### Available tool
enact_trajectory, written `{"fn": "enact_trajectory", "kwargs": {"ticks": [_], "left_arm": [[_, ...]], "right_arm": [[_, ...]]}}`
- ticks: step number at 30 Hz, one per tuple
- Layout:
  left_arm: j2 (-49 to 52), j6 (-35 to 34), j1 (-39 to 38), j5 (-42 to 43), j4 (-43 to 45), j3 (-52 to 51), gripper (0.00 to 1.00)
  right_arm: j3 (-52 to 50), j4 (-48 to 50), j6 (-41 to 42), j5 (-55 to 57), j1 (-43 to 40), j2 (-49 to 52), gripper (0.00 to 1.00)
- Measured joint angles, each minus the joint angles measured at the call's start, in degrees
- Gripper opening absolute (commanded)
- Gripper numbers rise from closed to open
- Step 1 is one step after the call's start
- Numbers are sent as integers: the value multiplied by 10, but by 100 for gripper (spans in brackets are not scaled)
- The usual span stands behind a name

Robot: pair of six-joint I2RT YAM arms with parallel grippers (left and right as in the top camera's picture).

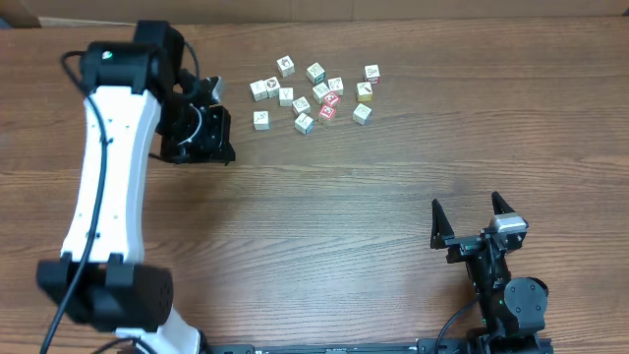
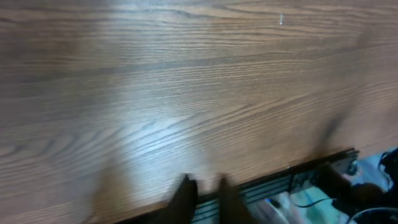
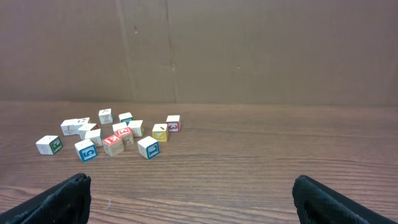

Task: Form a horizontal line
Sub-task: 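Raise the left arm and move its gripper over the block cluster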

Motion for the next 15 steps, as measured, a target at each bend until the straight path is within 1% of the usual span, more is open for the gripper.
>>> {"fn": "enact_trajectory", "kwargs": {"ticks": [3, 4, 5, 6, 8, 9, 12, 14, 15], "left_arm": [[27, 0, 0, 5, 0, 0, 77], [38, 1, 0, 6, 0, 0, 80], [47, 0, 0, 7, 0, 0, 80], [57, -1, 0, 8, 0, 0, 78], [76, -1, 0, 8, 0, 0, 65], [82, -2, 0, 9, 2, 0, 64], [101, -7, 0, 11, 29, 0, 63], [110, -21, 0, 13, 66, 0, 64], [113, -27, 0, 15, 87, 0, 67]], "right_arm": [[0, 0, 0, 0, 0, 0, 100], [0, 0, 0, 0, 0, 0, 100], [0, 0, 0, 0, 0, 0, 100], [0, 0, 0, 0, 0, 0, 100], [0, 0, 0, 0, 0, 0, 100], [0, 0, 0, 0, 0, 0, 100], [0, 1, 0, 0, 0, 0, 100], [0, 0, 0, 0, 0, 0, 100], [0, 0, 0, 0, 0, 0, 100]]}}
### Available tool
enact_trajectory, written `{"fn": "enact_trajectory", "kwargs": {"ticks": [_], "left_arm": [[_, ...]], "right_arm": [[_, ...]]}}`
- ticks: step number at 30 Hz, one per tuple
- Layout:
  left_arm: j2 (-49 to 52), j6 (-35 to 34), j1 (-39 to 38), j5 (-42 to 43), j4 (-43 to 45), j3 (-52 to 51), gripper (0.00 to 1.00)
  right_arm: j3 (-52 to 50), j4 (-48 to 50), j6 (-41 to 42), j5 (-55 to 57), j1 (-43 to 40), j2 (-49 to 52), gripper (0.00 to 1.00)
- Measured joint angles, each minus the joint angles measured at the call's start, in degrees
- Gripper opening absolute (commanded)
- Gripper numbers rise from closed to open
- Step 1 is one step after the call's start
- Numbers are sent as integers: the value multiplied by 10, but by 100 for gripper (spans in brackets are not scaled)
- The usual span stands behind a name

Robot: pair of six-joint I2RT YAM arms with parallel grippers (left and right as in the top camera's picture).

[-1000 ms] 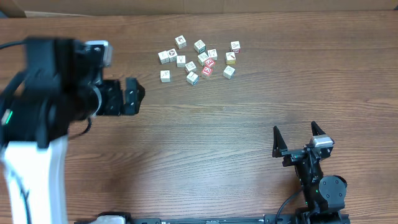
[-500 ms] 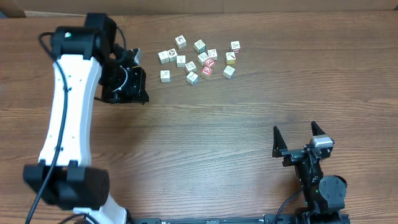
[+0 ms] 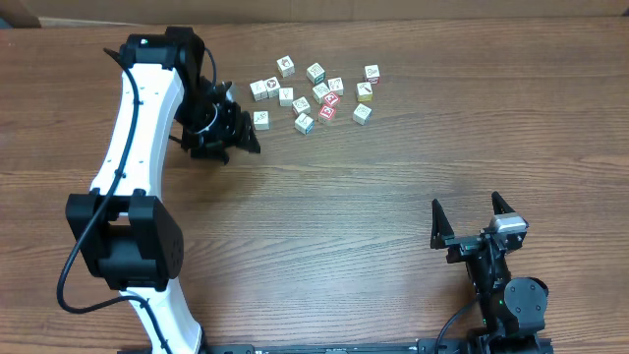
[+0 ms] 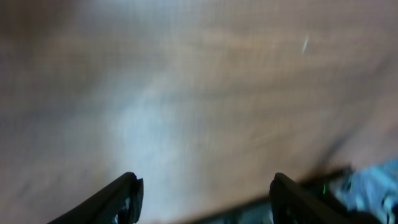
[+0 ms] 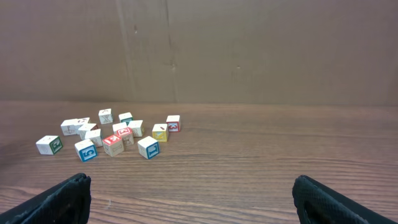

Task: Form a horizontal line
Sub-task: 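Raise the left arm and move its gripper over the block cluster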

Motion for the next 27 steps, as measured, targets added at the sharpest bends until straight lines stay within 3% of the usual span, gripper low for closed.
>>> {"fn": "enact_trajectory", "kwargs": {"ticks": [1, 2, 3, 6, 16, 20, 27], "left_arm": [[2, -5, 0, 4, 24, 0, 67], [3, -10, 0, 9, 51, 0, 58], [3, -16, 0, 16, 74, 0, 55], [3, -23, 0, 37, 110, 6, 54], [12, -44, -30, -55, 20, 234, 59], [10, -47, -57, -102, 64, 303, 78], [11, -52, -113, -139, 181, 306, 89]], "right_arm": [[0, 0, 0, 0, 0, 0, 100], [0, 0, 0, 0, 0, 0, 100], [0, -1, 0, 0, 0, 0, 100], [0, -1, 0, 0, 0, 0, 100], [0, 0, 0, 0, 0, 0, 100], [0, 0, 0, 0, 0, 0, 100], [0, 0, 0, 0, 0, 0, 100]]}}
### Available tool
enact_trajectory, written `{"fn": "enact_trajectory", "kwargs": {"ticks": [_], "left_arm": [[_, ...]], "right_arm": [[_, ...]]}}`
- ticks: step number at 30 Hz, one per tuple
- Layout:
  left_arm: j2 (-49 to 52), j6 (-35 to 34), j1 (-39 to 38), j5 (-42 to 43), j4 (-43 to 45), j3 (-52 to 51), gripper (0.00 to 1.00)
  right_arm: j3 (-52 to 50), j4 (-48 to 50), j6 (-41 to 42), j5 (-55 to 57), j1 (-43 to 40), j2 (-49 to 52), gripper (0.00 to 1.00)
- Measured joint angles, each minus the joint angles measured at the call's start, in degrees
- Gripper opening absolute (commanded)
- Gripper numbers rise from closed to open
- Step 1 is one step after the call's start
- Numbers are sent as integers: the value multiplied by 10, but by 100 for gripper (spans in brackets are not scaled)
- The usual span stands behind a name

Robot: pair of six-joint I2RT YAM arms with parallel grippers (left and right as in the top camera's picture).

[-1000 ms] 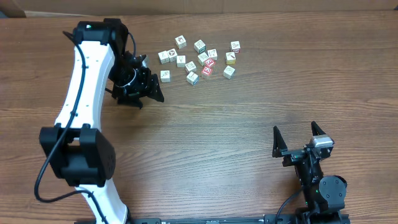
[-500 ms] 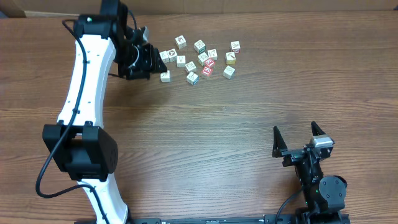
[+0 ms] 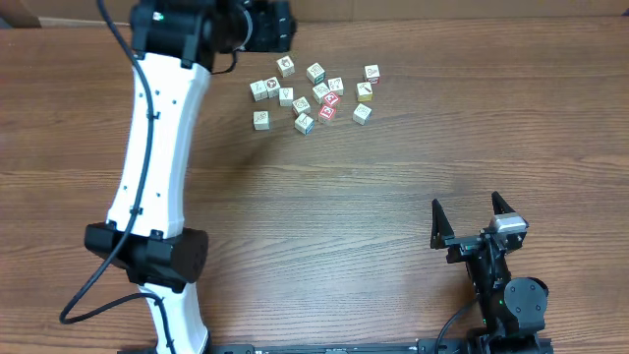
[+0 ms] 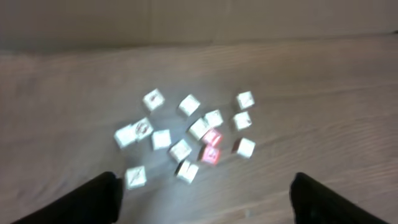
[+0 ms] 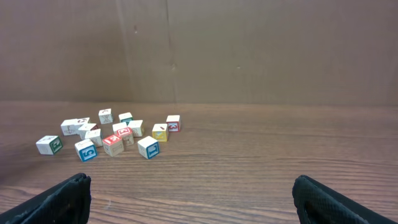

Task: Form a horizontal line
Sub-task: 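Raise the left arm and move its gripper over the block cluster, then lower the left gripper onto the white block with a striped picture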

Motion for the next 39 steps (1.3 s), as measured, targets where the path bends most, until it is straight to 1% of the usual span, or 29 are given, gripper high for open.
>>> {"fn": "enact_trajectory", "kwargs": {"ticks": [2, 3, 7, 9, 11, 13, 15, 17, 18, 20, 24, 26, 28, 35, 39], "left_arm": [[0, 0, -19, -22, 20, -2, 94], [2, 0, -30, -37, 26, -3, 100], [30, 0, -62, -91, 28, -3, 100], [51, 0, -71, -104, 25, -3, 100], [78, -1, -76, -112, 22, -6, 93], [106, -1, -78, -115, 23, -10, 83], [131, -2, -78, -115, 31, -12, 77], [153, -3, -77, -114, 41, -12, 66], [165, -1, -77, -114, 44, -12, 63], [182, -1, -77, -113, 51, -12, 61], [213, -1, -78, -113, 65, -12, 52], [224, 0, -78, -113, 69, -12, 52], [234, 0, -77, -113, 72, -12, 54], [258, 3, -78, -114, 88, -12, 53], [270, 9, -77, -119, 119, -13, 53]], "right_arm": [[0, 0, 0, 0, 0, 0, 100], [0, 0, 0, 0, 0, 0, 100], [0, 0, 0, 0, 0, 0, 100], [0, 0, 0, 0, 0, 0, 100], [0, 0, 0, 0, 0, 0, 100], [0, 0, 0, 0, 0, 0, 100], [0, 0, 0, 0, 0, 0, 100], [0, 0, 0, 0, 0, 0, 100], [0, 0, 0, 0, 0, 0, 100], [0, 0, 0, 0, 0, 0, 100], [0, 0, 0, 0, 0, 0, 100], [0, 0, 0, 0, 0, 0, 100], [0, 0, 0, 0, 0, 0, 100], [0, 0, 0, 0, 0, 0, 100], [0, 0, 0, 0, 0, 0, 100]]}}
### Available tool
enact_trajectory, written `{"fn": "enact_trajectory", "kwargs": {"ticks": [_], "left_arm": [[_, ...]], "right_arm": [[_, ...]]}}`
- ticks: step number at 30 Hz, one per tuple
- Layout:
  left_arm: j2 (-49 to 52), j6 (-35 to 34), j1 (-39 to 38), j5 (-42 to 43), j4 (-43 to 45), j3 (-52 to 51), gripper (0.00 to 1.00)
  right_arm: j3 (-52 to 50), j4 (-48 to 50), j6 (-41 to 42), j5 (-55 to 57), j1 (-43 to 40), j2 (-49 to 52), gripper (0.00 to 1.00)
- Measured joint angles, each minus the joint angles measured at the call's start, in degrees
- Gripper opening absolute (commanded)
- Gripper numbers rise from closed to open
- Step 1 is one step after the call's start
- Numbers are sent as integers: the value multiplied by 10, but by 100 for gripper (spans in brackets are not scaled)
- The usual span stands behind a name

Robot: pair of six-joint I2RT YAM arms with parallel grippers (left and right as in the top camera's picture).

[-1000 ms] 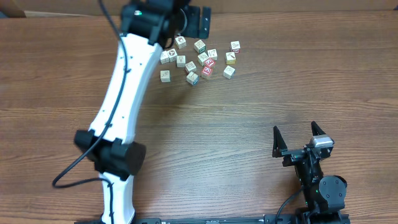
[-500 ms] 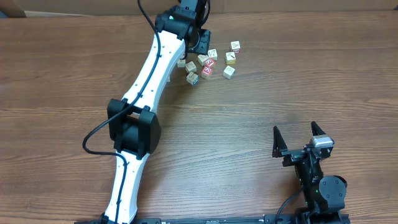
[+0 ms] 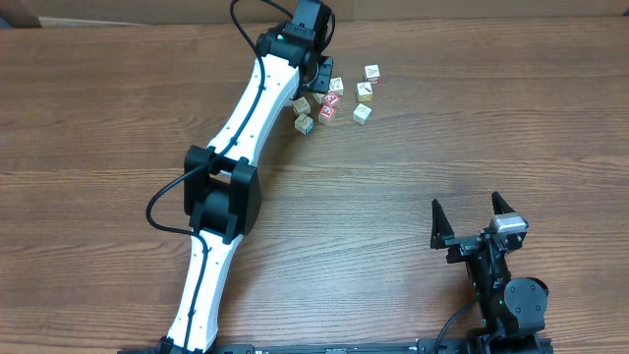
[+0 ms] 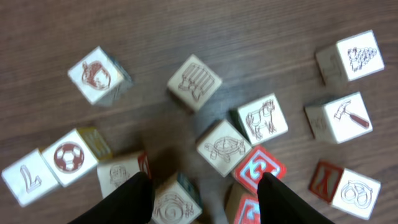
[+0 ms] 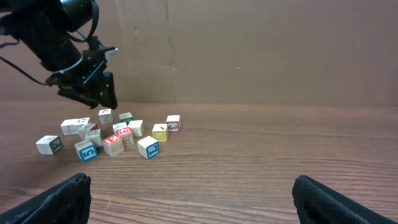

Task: Form a horizontal line
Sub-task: 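Lower the left gripper onto the white block with a striped picture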

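Note:
Several small picture and letter blocks lie scattered at the far middle of the table (image 3: pixel 413 187). My left gripper (image 3: pixel 316 71) hangs open low over the cluster's left part, hiding some blocks from overhead. In the left wrist view its fingers (image 4: pixel 138 199) straddle a white block with a swirl (image 4: pixel 177 204); a red "3" block (image 4: pixel 260 169), a turtle block (image 4: pixel 222 146) and a horse block (image 4: pixel 261 118) lie just ahead. No finger touches a block that I can tell. My right gripper (image 3: pixel 473 218) rests open at the near right, nothing between its fingers.
A hammer block (image 4: pixel 339 118) and a grapes block (image 4: pixel 354 56) lie to the right of the cluster, a soccer-ball block (image 4: pixel 68 158) and an acorn block (image 4: pixel 96 74) to the left. The left arm (image 3: pixel 221 187) stretches diagonally across the table. A cardboard wall (image 5: pixel 249 50) stands behind.
My left gripper was high by the far edge, left of the blocks, seeing the whole cluster from afar. Now it is low over the cluster's left part. The right arm has not moved.
My left gripper was left of the cluster with its fingers close together. Then it stood open closer to the blocks. After that it was up by the far edge, and now it hangs open right over the blocks. No block has visibly shifted.

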Motion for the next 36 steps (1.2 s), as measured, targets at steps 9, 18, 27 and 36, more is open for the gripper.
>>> {"fn": "enact_trajectory", "kwargs": {"ticks": [9, 18, 27, 36], "left_arm": [[3, 18, 0, -6, 90, -1, 61], [48, 56, 0, -10, 130, -2, 54], [59, 68, 4, -23, 141, -7, 54], [59, 83, 17, -21, 159, -7, 53]], "right_arm": [[0, 0, 0, 0, 0, 0, 100], [0, 0, 0, 0, 0, 0, 100], [0, 0, 0, 0, 0, 0, 100], [0, 0, 0, 0, 0, 0, 100]]}}
